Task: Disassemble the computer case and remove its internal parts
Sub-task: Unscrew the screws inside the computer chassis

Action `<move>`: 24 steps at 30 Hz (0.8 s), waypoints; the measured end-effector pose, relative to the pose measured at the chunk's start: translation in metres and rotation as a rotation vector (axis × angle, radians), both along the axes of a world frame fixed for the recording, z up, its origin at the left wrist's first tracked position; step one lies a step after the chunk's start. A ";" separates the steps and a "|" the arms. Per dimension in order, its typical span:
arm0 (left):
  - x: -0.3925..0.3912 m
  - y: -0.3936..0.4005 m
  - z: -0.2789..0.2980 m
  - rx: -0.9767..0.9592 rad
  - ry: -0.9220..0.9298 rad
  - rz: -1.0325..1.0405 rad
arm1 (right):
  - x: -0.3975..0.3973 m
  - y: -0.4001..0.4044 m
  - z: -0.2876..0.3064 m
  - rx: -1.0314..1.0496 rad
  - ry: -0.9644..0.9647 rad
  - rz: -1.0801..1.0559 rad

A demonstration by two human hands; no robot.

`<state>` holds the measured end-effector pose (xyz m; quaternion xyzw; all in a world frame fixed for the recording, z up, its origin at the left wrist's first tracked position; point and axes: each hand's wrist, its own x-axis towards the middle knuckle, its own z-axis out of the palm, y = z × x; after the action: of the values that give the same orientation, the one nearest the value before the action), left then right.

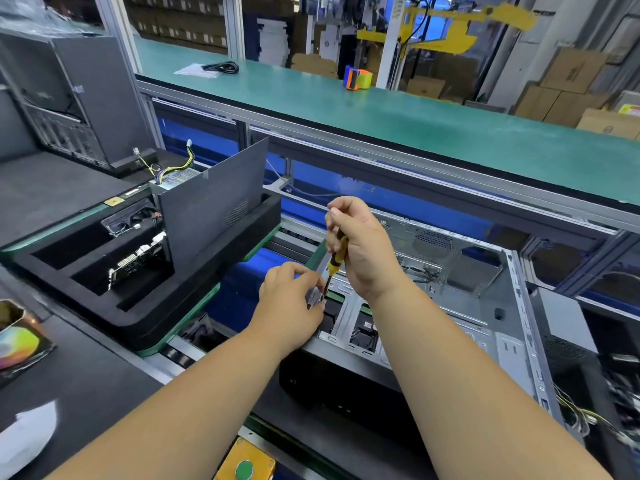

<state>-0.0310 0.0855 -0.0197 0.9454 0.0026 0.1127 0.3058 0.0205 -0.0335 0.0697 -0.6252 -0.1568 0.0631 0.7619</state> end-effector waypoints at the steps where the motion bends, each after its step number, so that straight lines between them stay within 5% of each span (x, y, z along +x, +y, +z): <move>1: 0.000 0.000 -0.001 0.018 -0.004 -0.005 | 0.001 0.000 -0.002 0.014 0.025 -0.014; 7: 0.004 -0.001 -0.001 0.101 -0.024 -0.029 | 0.000 0.001 -0.011 0.184 0.137 -0.104; 16: 0.003 -0.001 -0.001 0.107 -0.001 -0.025 | -0.007 0.009 -0.005 0.078 0.143 -0.151; 24: 0.004 -0.001 -0.002 0.114 0.017 -0.029 | -0.002 0.013 -0.012 0.202 0.145 -0.075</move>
<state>-0.0270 0.0849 -0.0218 0.9622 -0.0150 0.1001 0.2530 0.0184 -0.0207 0.0580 -0.5447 -0.0834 0.0633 0.8321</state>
